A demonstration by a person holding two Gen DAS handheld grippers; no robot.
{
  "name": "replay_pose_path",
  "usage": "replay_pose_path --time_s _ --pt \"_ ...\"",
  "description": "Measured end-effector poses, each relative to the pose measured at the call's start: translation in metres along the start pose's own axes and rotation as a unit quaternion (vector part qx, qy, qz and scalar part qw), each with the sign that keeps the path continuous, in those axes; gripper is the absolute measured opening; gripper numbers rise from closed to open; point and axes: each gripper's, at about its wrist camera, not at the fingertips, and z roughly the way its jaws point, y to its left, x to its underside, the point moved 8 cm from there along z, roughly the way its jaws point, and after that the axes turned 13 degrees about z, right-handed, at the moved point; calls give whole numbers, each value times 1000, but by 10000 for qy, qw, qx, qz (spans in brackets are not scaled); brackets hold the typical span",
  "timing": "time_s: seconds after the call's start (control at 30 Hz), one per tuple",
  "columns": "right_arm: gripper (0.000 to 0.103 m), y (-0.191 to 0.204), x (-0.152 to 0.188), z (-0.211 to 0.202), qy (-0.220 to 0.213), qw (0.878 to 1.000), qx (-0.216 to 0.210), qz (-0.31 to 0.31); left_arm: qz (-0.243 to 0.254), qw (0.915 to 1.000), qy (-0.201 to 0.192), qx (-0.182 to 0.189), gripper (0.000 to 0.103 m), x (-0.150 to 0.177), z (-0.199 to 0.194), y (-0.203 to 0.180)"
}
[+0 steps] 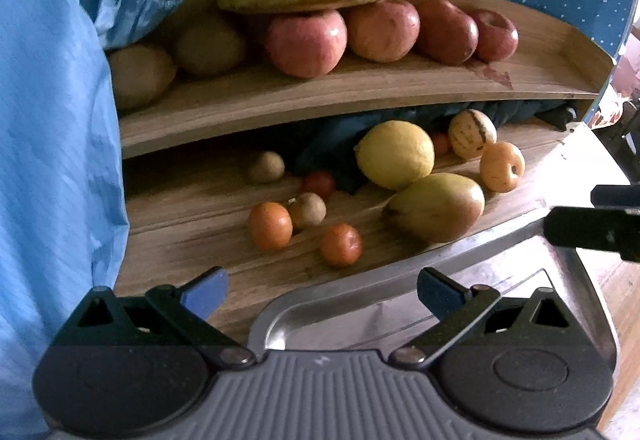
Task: Organize fruits
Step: 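Move both tools toward the fruits under the shelf, then grasp the yellow pear with the right tool while the left tool grasps a small orange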
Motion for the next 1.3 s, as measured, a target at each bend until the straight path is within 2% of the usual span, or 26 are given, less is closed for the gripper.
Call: replay_pose_path --time_s 0.37,0.57,0.83,1.07,1.3 --pt "101 15 -16 51 467 9984 -284 -142 -319 9994 83 122 94 2 12 8" --pt "97 16 -19 70 677 9971 -356 -19 -618 9978 114 207 93 3 20 12" --pt "96 21 -17 84 857 9951 -483 45 -718 9970 122 248 84 4 24 12" --pt "89 28 -12 95 1015 9932 -566 71 -757 9965 75 357 76 4 27 9" --pt "84 25 -10 100 1061 9929 -524 132 -782 9965 37 294 74 3 30 9"
